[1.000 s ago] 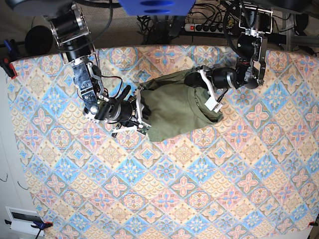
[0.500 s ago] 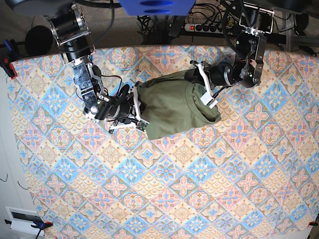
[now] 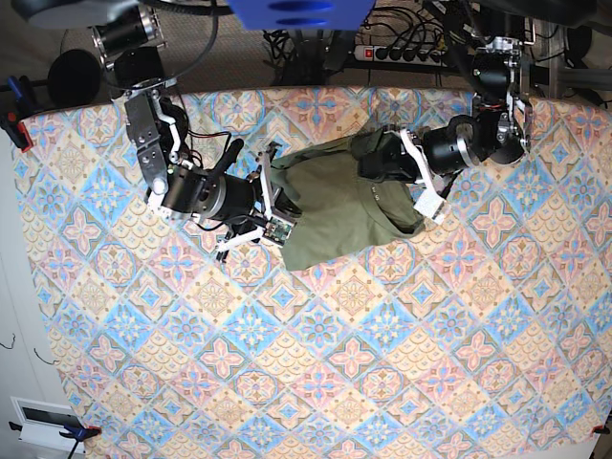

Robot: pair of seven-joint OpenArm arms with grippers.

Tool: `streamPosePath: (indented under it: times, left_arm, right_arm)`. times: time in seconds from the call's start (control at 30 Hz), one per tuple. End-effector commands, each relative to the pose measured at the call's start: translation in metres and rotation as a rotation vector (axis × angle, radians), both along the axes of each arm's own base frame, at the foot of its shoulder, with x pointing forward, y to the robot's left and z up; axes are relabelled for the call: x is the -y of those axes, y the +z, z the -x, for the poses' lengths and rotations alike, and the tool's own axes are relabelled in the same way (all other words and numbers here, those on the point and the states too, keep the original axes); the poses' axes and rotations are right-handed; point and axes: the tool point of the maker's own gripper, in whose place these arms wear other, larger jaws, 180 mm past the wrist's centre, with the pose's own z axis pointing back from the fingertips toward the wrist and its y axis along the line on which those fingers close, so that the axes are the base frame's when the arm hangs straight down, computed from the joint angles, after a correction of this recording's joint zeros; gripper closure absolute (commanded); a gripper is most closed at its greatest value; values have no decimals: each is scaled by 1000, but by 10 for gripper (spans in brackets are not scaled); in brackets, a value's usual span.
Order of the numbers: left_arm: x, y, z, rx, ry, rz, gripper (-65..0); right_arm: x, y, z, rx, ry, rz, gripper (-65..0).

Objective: Layout the t-shirt on the table in an organized manner, then fold the t-shirt properly
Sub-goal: 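Press and tuck the folded bundle with both grippers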

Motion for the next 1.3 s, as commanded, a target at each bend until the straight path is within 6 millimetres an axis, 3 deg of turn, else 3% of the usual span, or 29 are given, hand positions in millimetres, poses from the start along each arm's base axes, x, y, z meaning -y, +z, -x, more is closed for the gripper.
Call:
streamPosePath:
  times: [0.0, 0.23, 0.4, 0.5, 0.63, 0.93, 1.03, 1.13, 1.27]
  left_arm:
    - [-2, 5, -5, 14, 31, 30, 0]
    - [25, -18, -36, -86, 125, 181, 0]
    - [45, -11, -58, -51, 128, 191, 0]
    - [50, -20, -67, -58, 150, 172, 0]
    - [49, -56, -59, -156, 163, 124, 0]
    - [11, -92, -45, -191, 152, -100, 0]
    - [5, -85, -49, -172, 158, -77, 0]
    - [5, -40, -63, -58, 160, 16, 0]
    - [12, -2, -54, 31, 131, 84, 0]
  right_arm:
    - [-5, 16, -6, 36, 6, -43, -71]
    - [-3, -1, -3, -19, 0, -34, -71]
    - [1, -17, -2, -70, -16, -25, -71]
    - [5, -31, -2, -113, -31, -11, -71]
    - [13, -51, 2, -178, -52, 13, -71]
    - [25, -84, 9, -282, -86, 46, -71]
    - [24, -81, 8, -272, -82, 43, -71]
    - [17, -59, 2, -202, -68, 18, -71]
    - [5, -18, -6, -73, -29, -16, -71]
